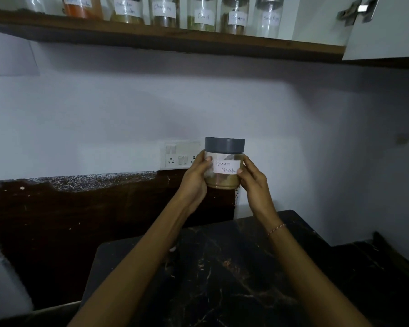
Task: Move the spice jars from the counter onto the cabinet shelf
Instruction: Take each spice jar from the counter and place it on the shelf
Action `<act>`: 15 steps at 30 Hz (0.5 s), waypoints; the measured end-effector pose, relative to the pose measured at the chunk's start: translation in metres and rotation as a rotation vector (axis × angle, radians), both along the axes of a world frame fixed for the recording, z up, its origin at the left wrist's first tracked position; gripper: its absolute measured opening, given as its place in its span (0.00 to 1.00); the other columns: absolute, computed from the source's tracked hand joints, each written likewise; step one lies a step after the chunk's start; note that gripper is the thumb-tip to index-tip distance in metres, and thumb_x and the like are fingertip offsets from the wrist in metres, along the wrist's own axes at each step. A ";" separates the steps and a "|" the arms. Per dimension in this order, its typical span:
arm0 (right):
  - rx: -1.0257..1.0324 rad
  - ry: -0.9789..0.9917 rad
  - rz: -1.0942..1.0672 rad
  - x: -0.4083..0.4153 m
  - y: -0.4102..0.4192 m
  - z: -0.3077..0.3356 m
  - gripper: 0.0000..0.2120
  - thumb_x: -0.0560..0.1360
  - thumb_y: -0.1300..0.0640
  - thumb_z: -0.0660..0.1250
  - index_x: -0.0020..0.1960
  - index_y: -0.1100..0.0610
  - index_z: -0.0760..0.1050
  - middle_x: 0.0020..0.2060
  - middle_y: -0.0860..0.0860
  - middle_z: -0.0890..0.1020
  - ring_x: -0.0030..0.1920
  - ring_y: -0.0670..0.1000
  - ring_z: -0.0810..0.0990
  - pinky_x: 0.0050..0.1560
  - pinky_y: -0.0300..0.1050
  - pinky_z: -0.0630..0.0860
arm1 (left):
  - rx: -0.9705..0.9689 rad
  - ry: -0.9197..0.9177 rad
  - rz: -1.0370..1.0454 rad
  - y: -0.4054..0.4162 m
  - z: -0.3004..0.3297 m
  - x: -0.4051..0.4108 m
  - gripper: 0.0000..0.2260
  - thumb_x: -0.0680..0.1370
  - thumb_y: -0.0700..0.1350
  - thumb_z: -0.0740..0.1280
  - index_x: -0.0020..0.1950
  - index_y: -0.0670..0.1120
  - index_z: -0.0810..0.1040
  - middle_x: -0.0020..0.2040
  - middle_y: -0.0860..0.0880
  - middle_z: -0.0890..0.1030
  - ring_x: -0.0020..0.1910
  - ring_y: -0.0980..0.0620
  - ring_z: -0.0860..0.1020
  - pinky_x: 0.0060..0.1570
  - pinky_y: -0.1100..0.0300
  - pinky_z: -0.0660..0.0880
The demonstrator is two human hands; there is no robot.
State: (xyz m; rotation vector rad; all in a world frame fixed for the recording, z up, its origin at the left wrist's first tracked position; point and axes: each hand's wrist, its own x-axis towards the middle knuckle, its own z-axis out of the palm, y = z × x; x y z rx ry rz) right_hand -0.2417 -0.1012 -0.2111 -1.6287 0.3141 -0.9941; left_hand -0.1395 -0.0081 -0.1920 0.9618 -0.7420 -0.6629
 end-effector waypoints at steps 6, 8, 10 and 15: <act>-0.003 -0.071 0.040 -0.010 -0.032 0.023 0.19 0.80 0.61 0.57 0.68 0.48 0.66 0.59 0.41 0.75 0.58 0.44 0.75 0.50 0.30 0.76 | 0.108 -0.163 0.108 -0.034 0.029 -0.011 0.19 0.81 0.46 0.56 0.73 0.50 0.63 0.68 0.43 0.69 0.65 0.47 0.71 0.64 0.51 0.71; 0.004 -0.085 0.049 -0.014 -0.047 0.032 0.20 0.79 0.58 0.58 0.71 0.53 0.64 0.60 0.46 0.75 0.57 0.44 0.76 0.48 0.30 0.77 | 0.150 -0.224 0.207 -0.049 0.040 -0.016 0.21 0.79 0.49 0.60 0.72 0.51 0.63 0.66 0.43 0.69 0.61 0.48 0.73 0.55 0.60 0.76; -0.028 -0.098 0.042 -0.019 -0.062 0.044 0.23 0.78 0.58 0.60 0.72 0.54 0.63 0.61 0.48 0.76 0.56 0.42 0.77 0.47 0.29 0.77 | 0.149 -0.242 0.342 -0.065 0.054 -0.022 0.21 0.77 0.50 0.64 0.69 0.49 0.67 0.61 0.46 0.73 0.52 0.55 0.75 0.36 0.73 0.75; -0.120 -0.200 0.017 -0.028 -0.112 0.100 0.26 0.76 0.59 0.65 0.72 0.53 0.63 0.62 0.53 0.77 0.60 0.47 0.77 0.52 0.33 0.77 | 0.031 -0.375 0.538 -0.112 0.111 -0.039 0.14 0.76 0.47 0.67 0.59 0.42 0.76 0.55 0.46 0.80 0.51 0.53 0.78 0.42 0.68 0.75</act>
